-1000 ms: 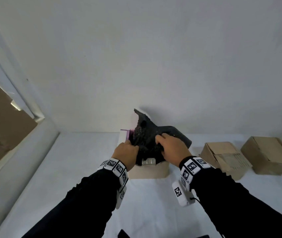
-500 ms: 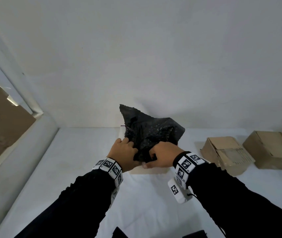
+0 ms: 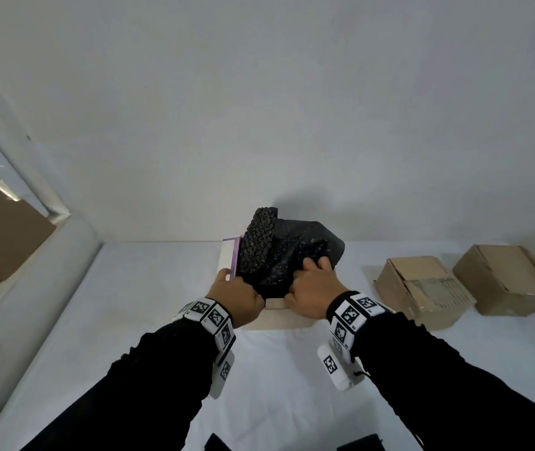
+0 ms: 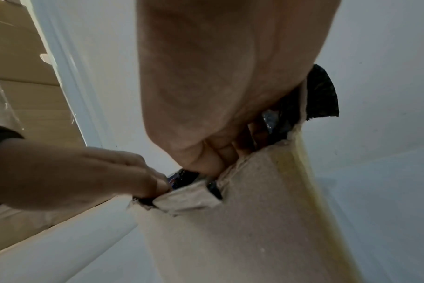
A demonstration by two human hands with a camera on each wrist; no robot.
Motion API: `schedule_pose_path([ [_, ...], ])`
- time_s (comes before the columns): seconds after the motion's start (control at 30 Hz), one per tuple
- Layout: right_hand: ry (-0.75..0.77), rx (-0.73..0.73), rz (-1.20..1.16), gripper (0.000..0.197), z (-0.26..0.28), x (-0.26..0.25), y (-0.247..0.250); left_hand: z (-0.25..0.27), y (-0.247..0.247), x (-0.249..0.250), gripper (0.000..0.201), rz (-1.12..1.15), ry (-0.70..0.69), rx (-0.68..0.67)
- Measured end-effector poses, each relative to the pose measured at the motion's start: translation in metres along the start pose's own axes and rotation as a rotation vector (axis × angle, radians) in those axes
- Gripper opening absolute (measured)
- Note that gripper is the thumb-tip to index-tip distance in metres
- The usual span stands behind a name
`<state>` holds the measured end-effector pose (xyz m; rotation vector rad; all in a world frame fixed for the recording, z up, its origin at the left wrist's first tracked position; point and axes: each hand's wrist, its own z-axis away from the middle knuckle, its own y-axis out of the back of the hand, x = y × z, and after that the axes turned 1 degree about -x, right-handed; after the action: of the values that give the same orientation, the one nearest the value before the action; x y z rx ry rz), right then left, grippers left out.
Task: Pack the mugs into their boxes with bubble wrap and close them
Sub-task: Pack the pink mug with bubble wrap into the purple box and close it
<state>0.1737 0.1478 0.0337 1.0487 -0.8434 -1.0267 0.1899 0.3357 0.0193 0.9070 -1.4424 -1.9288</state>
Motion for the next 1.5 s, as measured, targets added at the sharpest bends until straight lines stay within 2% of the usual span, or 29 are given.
schedule_pose_path([
  [0.07,-0.041,-0.080,0.009,0.044,-0.003,0.004,0.003,-0.006,0.000,0.001,0.043,-0.011,0.086,-0.013],
  [0.2,-0.055,-0.312,0.050,0.034,-0.015,0.002,0.011,-0.013,0.000,0.006,0.039,-0.001,0.198,-0.028],
  [0.27,-0.038,-0.277,0.052,0.030,-0.015,0.003,0.012,-0.018,0.001,0.003,0.039,0.028,0.164,-0.087],
  [0.33,-0.008,-0.084,0.003,0.029,-0.012,0.007,0.013,-0.019,0.007,-0.001,0.036,0.104,0.148,-0.142],
  [0.4,-0.038,0.243,-0.097,0.026,-0.012,0.017,0.010,-0.020,0.017,-0.007,0.032,0.159,0.149,-0.077],
  [0.47,-0.216,0.637,-0.219,0.020,-0.012,0.028,0.010,-0.024,0.023,-0.014,0.029,0.142,0.170,0.163],
  [0.5,-0.350,0.750,-0.318,0.023,-0.014,0.033,0.011,-0.027,0.025,-0.017,0.029,0.174,0.183,0.323],
  [0.53,-0.482,0.745,-0.465,0.032,-0.017,0.037,0.013,-0.032,0.024,-0.020,0.032,0.240,0.188,0.464],
  [0.57,-0.598,0.650,-0.639,0.043,-0.022,0.041,0.015,-0.038,0.022,-0.023,0.039,0.320,0.187,0.565],
  [0.6,-0.689,0.516,-0.796,0.053,-0.027,0.046,0.018,-0.044,0.019,-0.026,0.051,0.402,0.194,0.595],
  [0.67,-0.779,0.316,-0.948,0.058,-0.036,0.053,0.020,-0.054,0.015,-0.029,0.089,0.556,0.237,0.487],
  [0.7,-0.785,0.301,-0.946,0.053,-0.038,0.054,0.020,-0.056,0.015,-0.028,0.101,0.549,0.268,0.408],
  [0.73,-0.776,0.335,-0.920,0.045,-0.041,0.054,0.019,-0.058,0.014,-0.026,0.104,0.454,0.281,0.328],
  [0.77,-0.760,0.400,-0.884,0.037,-0.044,0.052,0.017,-0.059,0.013,-0.024,0.095,0.320,0.281,0.266],
  [0.83,-0.725,0.551,-0.793,0.029,-0.046,0.044,0.012,-0.059,0.007,-0.020,0.053,0.155,0.286,0.251],
  [0.9,-0.669,0.714,-0.637,0.033,-0.044,0.037,0.005,-0.060,-0.002,-0.020,0.026,0.217,0.298,0.322],
  [0.97,-0.548,0.850,-0.519,0.038,-0.040,0.036,0.002,-0.057,-0.010,-0.019,0.017,0.420,0.265,0.417],
  [1.07,-0.163,0.967,-0.509,0.037,-0.038,0.038,-0.001,-0.049,-0.010,-0.022,0.020,0.529,0.228,0.544],
  [1.13,0.071,0.897,-0.504,0.037,-0.037,0.034,-0.001,-0.043,-0.008,-0.027,0.032,0.490,0.214,0.550],
  [1.17,0.141,0.829,-0.486,0.038,-0.038,0.033,-0.001,-0.042,-0.007,-0.029,0.041,0.455,0.207,0.531],
  [1.23,0.187,0.704,-0.458,0.042,-0.041,0.032,-0.002,-0.039,-0.005,-0.033,0.047,0.318,0.216,0.432],
  [1.37,0.092,0.459,-0.270,0.047,-0.047,0.032,-0.004,-0.041,0.003,-0.028,0.052,0.108,0.277,0.320],
  [1.43,0.015,0.329,-0.134,0.046,-0.049,0.030,-0.004,-0.045,0.005,-0.024,0.050,0.041,0.342,0.211],
  [1.5,-0.061,0.299,-0.010,0.037,-0.052,0.026,-0.005,-0.051,0.005,-0.025,0.039,0.084,0.420,0.224],
])
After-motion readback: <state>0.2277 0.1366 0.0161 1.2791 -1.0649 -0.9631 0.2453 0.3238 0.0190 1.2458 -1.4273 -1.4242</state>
